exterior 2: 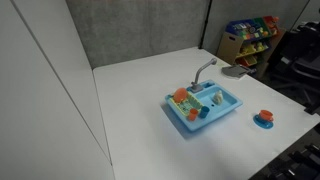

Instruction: Place the blue cup on the table

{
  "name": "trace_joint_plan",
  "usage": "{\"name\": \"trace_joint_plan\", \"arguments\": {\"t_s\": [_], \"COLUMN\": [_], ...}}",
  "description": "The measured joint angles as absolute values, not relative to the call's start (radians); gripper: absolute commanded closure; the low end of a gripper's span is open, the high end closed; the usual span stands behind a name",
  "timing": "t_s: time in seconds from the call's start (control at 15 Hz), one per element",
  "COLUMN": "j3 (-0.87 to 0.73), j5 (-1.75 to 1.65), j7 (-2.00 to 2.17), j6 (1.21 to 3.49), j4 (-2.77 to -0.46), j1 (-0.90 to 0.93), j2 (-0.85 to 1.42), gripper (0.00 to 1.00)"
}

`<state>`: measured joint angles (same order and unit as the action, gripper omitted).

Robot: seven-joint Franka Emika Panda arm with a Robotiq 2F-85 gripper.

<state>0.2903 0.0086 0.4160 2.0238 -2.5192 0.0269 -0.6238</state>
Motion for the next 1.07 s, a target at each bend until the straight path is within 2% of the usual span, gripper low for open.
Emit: {"name": "trace_joint_plan", "arguments": {"t_s": [1.07], "j3": [0.291], "j5": [-0.017], "j7": [0.413], "j6": [1.978], "j4": [-2.471], "j1": [0.028], "j2": [-0.571], "gripper": [0.0]}}
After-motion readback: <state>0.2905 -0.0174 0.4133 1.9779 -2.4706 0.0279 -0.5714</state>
